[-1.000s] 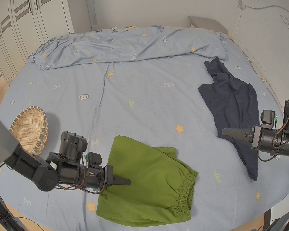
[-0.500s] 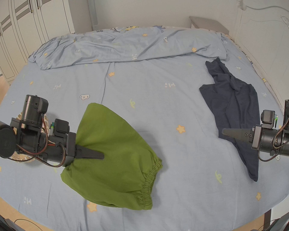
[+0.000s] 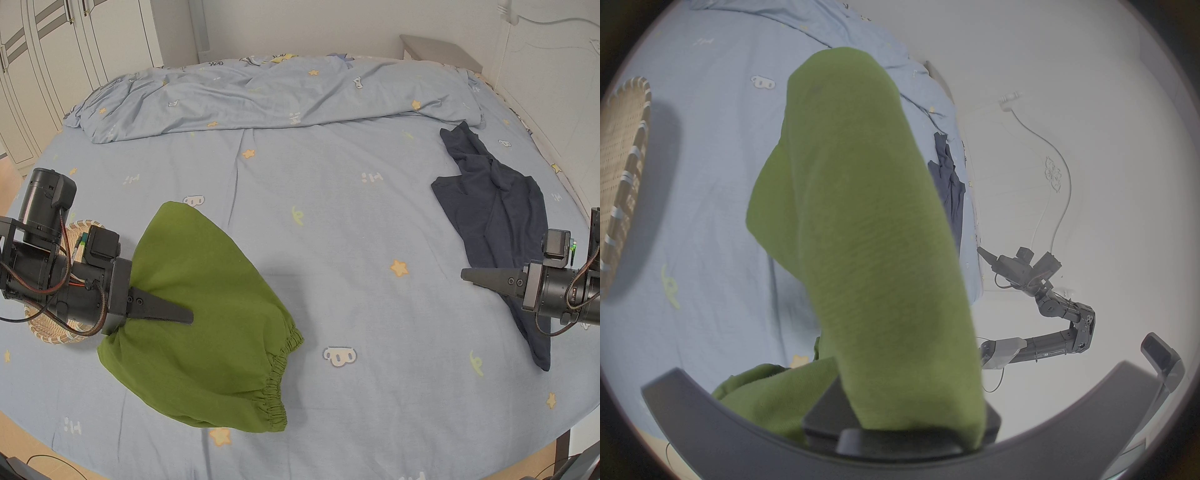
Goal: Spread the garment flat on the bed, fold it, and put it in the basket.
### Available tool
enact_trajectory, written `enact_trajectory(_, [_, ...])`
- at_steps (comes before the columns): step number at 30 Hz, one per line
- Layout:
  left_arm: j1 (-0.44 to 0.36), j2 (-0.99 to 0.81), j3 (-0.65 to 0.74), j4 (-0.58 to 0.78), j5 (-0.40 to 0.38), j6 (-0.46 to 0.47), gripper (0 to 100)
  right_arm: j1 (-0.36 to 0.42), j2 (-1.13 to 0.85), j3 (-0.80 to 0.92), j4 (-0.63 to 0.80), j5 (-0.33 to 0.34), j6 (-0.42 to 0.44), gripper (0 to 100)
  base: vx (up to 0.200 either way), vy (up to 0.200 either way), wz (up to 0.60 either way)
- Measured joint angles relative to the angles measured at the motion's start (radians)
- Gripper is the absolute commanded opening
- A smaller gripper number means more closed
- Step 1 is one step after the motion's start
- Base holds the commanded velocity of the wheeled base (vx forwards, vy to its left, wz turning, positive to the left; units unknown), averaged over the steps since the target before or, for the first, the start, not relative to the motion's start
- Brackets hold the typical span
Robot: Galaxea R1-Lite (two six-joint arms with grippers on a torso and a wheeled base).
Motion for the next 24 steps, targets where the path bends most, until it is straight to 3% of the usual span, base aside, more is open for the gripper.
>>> enact_trajectory(21, [-0.010,-0.006,0.002,-0.003,0.001,0.010,0,0.009,0.000,0.001,-0.001,0.000,-0.001,100,0.000,0.200,0.00])
enact_trajectory(24, [-0.019,-0.009,0.011,-0.002,0.001,0.046,0,0.010,0.000,0.001,-0.001,-0.003,-0.002,100,0.000,0.000,0.00])
